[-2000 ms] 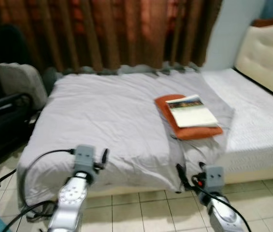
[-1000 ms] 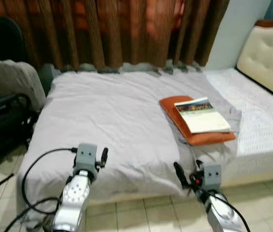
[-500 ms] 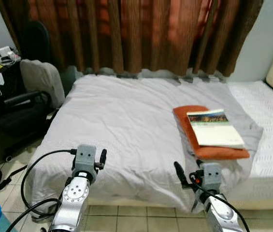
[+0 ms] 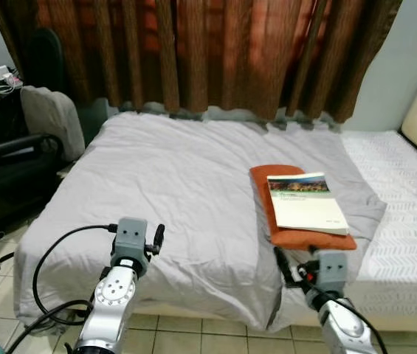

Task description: Clean up the room

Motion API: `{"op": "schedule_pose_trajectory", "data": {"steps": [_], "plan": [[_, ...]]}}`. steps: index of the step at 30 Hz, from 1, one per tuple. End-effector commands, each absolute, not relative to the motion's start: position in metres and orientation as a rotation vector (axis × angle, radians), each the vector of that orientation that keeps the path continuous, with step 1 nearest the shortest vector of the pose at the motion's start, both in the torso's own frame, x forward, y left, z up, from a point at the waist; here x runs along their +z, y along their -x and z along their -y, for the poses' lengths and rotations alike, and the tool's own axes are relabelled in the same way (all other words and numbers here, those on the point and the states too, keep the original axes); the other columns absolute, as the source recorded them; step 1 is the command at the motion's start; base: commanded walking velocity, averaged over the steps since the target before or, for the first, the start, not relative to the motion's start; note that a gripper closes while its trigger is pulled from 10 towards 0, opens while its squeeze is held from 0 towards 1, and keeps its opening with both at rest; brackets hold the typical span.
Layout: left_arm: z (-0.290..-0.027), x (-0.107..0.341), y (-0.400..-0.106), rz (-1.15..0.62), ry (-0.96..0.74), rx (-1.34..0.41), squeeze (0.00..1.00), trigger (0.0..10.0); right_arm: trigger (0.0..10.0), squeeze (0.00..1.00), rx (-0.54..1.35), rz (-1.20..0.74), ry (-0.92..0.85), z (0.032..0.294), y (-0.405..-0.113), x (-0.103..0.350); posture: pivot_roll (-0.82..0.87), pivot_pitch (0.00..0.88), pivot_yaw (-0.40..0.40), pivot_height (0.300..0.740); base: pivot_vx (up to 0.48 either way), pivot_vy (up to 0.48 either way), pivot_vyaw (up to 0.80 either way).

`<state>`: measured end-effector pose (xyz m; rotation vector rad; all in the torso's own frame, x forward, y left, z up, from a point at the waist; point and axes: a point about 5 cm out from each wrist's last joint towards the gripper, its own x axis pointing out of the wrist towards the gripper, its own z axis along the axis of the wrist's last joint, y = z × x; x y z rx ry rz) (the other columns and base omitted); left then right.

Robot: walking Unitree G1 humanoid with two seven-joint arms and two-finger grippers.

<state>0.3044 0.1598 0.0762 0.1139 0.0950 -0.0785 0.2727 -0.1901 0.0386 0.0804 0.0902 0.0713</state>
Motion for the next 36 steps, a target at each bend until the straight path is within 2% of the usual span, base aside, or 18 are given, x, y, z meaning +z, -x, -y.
{"op": "schedule_pose_trajectory", "data": {"steps": [1,6,15,22,26,33,36], "plan": [[-0.168,0.078,-0.302,-0.079,-0.087,-0.075,0.0,10.0,10.0,0.0,0.023,-0.055,-0.125,0.19,-0.274,0.044,0.05,0.0,-0.036,0.74,0.289,-0.379,0.0],[-0.165,0.084,-0.302,-0.05,-0.015,-0.096,0.0,10.0,10.0,0.0,-0.036,-0.036,-0.141,0.202,-0.266,0.046,0.04,0.0,-0.045,0.74,0.299,-0.372,0.0],[-0.151,0.077,-0.295,-0.079,-0.049,-0.178,0.0,10.0,10.0,0.0,0.038,-0.116,-0.1,0.196,-0.257,0.035,0.08,0.002,-0.068,0.74,0.301,-0.371,0.0],[-0.155,0.078,-0.296,-0.09,-0.048,-0.155,0.0,10.0,10.0,0.0,0.044,-0.117,-0.103,0.193,-0.265,0.037,0.07,0.002,-0.041,0.74,0.301,-0.37,0.0],[-0.147,0.082,-0.296,-0.068,-0.088,-0.193,0.0,10.0,10.0,0.0,0.063,-0.099,-0.105,0.187,-0.269,0.044,0.06,0.033,-0.043,0.74,0.321,-0.353,0.0],[-0.148,0.09,-0.296,-0.04,-0.077,-0.135,0.0,10.0,10.0,0.0,0.087,-0.127,-0.1,0.185,-0.266,0.038,0.08,0.031,-0.05,0.74,0.0,0.0,0.0],[-0.145,0.089,-0.3,-0.062,-0.062,-0.114,0.0,10.0,10.0,0.0,0.116,-0.136,-0.093,0.18,-0.271,0.038,0.08,0.013,-0.057,0.74,0.277,0.394,0.0]]}}
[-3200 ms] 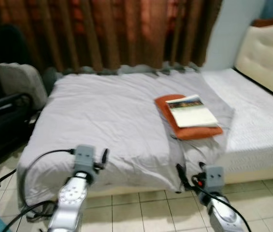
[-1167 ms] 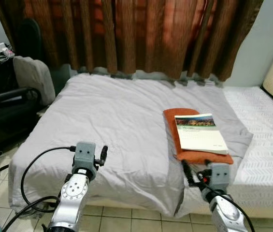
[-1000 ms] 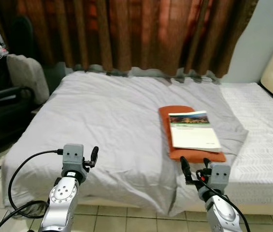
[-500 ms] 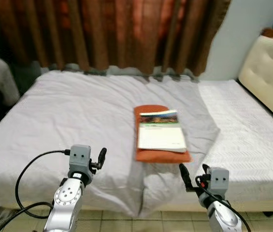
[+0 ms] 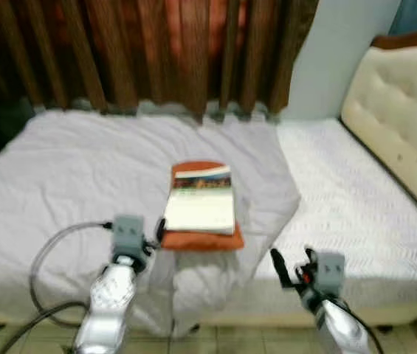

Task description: Clean up the room

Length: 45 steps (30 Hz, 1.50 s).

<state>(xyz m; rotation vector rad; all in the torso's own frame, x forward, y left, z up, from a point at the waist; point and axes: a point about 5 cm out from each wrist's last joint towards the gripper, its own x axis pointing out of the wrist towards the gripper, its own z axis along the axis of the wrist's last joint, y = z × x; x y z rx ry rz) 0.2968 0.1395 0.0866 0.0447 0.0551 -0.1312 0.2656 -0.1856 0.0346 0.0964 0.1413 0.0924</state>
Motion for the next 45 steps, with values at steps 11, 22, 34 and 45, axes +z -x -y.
{"op": "schedule_pose_trajectory", "data": {"steps": [11,22,34,45], "plan": [[-0.141,0.087,-0.308,-0.1,-0.102,-0.118,0.0,10.0,10.0,0.0,0.134,-0.135,-0.081,0.18,-0.279,0.04,0.07,0.0,-0.052,0.74,0.325,0.353,0.0],[-0.139,0.088,-0.318,-0.115,-0.122,-0.127,0.0,10.0,10.0,0.0,0.142,-0.123,-0.049,0.185,-0.285,0.046,0.06,0.0,-0.064,0.74,0.341,0.337,-0.05],[-0.136,0.085,-0.319,-0.121,-0.114,-0.13,0.0,10.0,10.0,0.0,0.162,-0.143,-0.027,0.185,-0.287,0.044,0.06,0.0,-0.072,0.74,0.365,0.312,-0.8],[-0.133,0.083,-0.318,-0.107,-0.111,-0.135,0.0,10.0,10.0,0.0,0.168,-0.139,-0.039,0.185,-0.285,0.043,0.05,0.0,-0.075,0.74,0.192,0.064,0.0]]}}
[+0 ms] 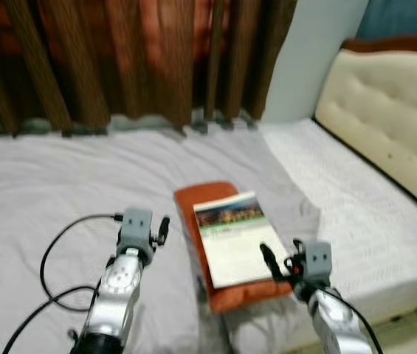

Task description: Clean up the room

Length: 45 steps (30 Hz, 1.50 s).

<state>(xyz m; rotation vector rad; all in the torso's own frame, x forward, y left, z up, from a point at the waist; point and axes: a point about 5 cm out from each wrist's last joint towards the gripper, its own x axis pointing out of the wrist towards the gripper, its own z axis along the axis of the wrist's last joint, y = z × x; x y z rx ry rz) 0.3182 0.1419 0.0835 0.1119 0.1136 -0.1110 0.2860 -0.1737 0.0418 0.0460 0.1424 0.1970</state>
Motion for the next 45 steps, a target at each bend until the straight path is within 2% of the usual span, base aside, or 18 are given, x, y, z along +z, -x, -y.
{"op": "schedule_pose_trajectory", "data": {"steps": [1,17,36,45], "plan": [[-0.133,0.083,-0.318,-0.107,-0.111,-0.135,0.0,10.0,10.0,0.0,0.168,-0.139,-0.039,0.185,-0.285,0.043,0.05,0.0,-0.075,0.74,0.266,-0.398,0.0],[-0.128,0.079,-0.316,-0.126,-0.094,-0.126,0.0,10.0,10.0,0.0,0.158,-0.132,-0.042,0.186,-0.283,0.043,0.04,0.0,-0.063,0.74,0.295,-0.375,0.0],[-0.122,0.072,-0.315,-0.171,-0.086,-0.129,0.0,10.0,10.0,0.0,0.144,-0.147,-0.034,0.192,-0.27,0.038,0.01,0.024,-0.056,0.74,0.307,-0.365,0.5],[-0.124,0.076,-0.317,-0.148,-0.057,-0.125,0.0,10.0,10.0,0.0,0.144,-0.152,-0.037,0.194,-0.268,0.038,0.0,0.029,-0.056,0.74,0.045,0.0,0.0]]}}
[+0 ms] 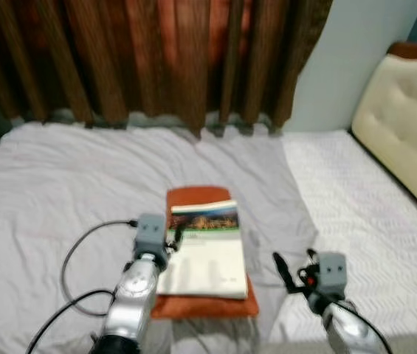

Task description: Clean up the room

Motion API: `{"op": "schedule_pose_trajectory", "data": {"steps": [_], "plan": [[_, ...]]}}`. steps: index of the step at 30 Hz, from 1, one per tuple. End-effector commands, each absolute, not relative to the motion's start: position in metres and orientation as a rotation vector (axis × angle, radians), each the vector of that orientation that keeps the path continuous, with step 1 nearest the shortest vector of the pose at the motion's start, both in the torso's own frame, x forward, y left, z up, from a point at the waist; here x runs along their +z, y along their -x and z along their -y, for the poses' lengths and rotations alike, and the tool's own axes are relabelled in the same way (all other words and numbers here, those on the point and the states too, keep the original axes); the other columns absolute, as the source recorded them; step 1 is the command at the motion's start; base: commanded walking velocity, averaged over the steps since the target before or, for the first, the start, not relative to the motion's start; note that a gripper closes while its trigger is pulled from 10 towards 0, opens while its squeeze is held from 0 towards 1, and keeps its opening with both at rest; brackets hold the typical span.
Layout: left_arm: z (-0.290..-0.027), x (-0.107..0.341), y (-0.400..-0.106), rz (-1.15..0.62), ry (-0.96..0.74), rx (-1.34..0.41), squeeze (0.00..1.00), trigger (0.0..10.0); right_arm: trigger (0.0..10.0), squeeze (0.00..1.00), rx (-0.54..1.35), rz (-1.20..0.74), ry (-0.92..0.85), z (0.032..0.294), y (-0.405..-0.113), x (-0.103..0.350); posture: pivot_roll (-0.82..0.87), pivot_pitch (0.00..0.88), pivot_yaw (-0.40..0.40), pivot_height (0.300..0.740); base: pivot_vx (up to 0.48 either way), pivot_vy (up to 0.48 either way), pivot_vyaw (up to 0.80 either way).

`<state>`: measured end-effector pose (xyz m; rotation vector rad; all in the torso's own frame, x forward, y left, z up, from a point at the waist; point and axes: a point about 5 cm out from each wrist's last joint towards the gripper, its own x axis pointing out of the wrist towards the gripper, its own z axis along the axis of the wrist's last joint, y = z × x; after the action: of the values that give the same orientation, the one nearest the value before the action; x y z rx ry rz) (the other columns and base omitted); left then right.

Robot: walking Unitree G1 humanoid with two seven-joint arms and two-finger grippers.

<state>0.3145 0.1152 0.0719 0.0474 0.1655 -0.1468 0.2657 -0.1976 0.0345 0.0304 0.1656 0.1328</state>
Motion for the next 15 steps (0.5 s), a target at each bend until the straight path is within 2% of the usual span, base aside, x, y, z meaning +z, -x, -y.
{"op": "schedule_pose_trajectory", "data": {"steps": [1,9,15], "plan": [[-0.124,0.076,-0.317,-0.15,-0.048,-0.119,0.0,10.0,10.0,0.0,0.146,-0.151,-0.038,0.194,-0.267,0.039,0.0,0.029,-0.058,0.74,0.461,0.0,0.0],[-0.124,0.076,-0.319,-0.152,-0.039,-0.126,0.0,10.0,10.0,0.0,0.154,-0.156,-0.039,0.192,-0.267,0.038,0.0,0.03,-0.061,0.74,0.464,0.0,0.0],[-0.108,0.079,-0.332,-0.16,-0.034,-0.176,0.0,10.0,10.0,0.0,0.172,-0.166,-0.034,0.191,-0.264,0.038,0.0,0.036,-0.069,0.74,0.473,0.0,0.0]]}}
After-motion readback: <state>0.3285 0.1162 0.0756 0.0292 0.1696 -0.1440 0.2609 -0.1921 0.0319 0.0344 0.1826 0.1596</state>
